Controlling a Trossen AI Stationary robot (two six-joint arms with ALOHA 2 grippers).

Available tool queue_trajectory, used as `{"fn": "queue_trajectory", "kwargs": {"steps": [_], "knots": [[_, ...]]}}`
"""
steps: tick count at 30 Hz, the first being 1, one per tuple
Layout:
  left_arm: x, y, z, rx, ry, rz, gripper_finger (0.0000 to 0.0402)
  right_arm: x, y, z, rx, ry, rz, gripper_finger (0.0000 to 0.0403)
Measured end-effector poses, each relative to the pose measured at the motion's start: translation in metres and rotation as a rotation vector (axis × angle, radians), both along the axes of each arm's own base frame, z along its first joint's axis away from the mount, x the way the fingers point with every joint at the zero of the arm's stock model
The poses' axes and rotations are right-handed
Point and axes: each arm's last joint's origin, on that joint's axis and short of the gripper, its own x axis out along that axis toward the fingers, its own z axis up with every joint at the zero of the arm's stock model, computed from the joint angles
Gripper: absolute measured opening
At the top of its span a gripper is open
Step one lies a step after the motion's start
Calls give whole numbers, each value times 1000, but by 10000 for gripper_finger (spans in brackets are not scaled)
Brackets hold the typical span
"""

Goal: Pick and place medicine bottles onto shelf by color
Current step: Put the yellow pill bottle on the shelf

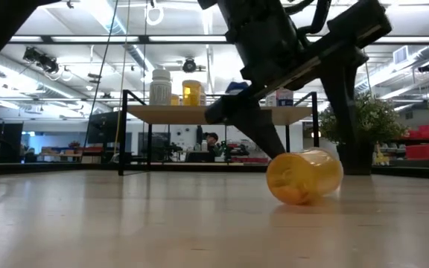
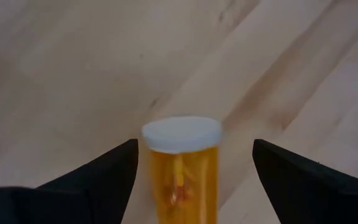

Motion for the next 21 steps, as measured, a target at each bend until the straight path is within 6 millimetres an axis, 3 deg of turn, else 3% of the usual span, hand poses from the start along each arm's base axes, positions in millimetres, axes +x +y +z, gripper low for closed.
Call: {"fn": "queue_trajectory", "kwargs": {"steps": [13,21], "knots": [[-6,5,-4,47,72,-52,320,0,0,0,-6,-6,6,293],[-5,5,-21,73,111,-87,304,1,0,0,-9,-11,5,293]]}}
